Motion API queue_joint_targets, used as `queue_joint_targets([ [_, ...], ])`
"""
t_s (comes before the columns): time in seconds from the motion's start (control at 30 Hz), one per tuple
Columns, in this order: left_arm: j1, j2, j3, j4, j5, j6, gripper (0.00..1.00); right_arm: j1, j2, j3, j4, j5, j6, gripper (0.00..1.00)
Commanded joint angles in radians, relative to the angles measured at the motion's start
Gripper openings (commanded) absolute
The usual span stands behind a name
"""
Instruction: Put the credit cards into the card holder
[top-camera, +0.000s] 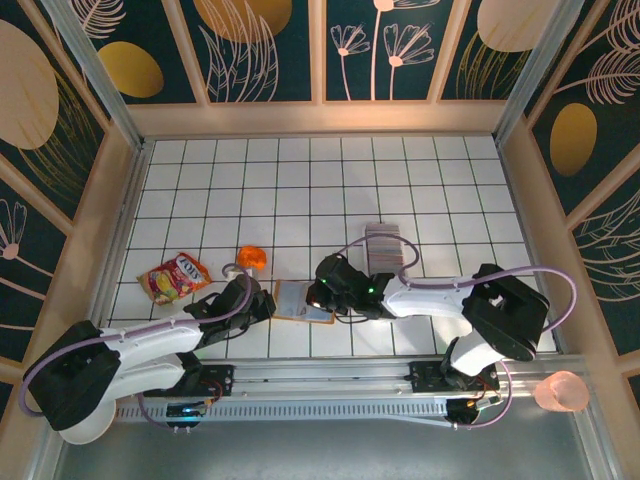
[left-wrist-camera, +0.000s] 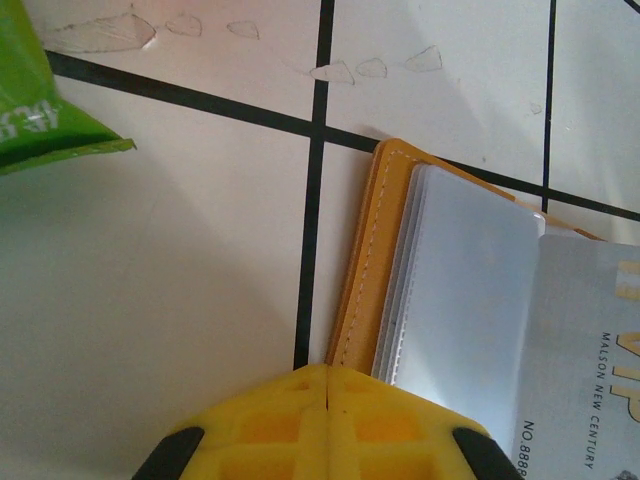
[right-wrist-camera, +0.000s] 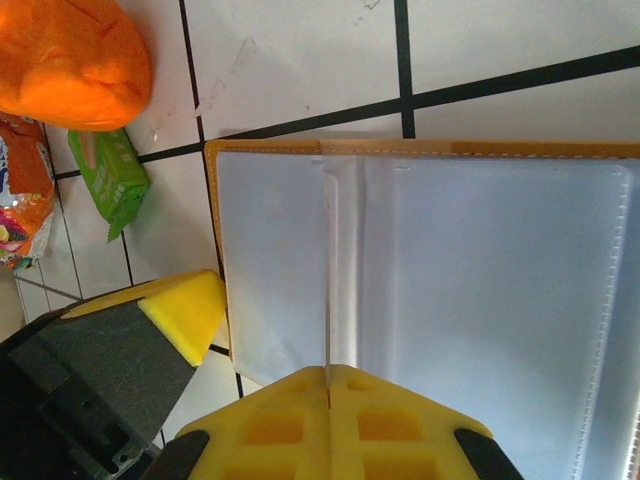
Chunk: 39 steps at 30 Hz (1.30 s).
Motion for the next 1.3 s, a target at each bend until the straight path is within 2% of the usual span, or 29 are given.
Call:
queue_joint_targets([
  [0.0,-0.007,0.013,-0.012,-0.008,0.021,0.016,0.04,0.012,0.014,-0.020,0.030,0.030,0.027,0.00],
  [0.43,-0.007,0.017,-0.023,-0.001,0.028,0.008,0.03,0.015,0.018,-0.054,0.044,0.030,0.009,0.00],
  [0.63,-0.008,0.007,-0.024,-0.005,0.029,0.006,0.03,0.009,0.012,-0.021,-0.047,0.066,-0.054,0.00],
  [1.27,-0.007,-0.006,-0.030,-0.009,0.032,0.001,0.02,-0.009,0.001,-0.010,-0.128,0.053,-0.149,0.00],
])
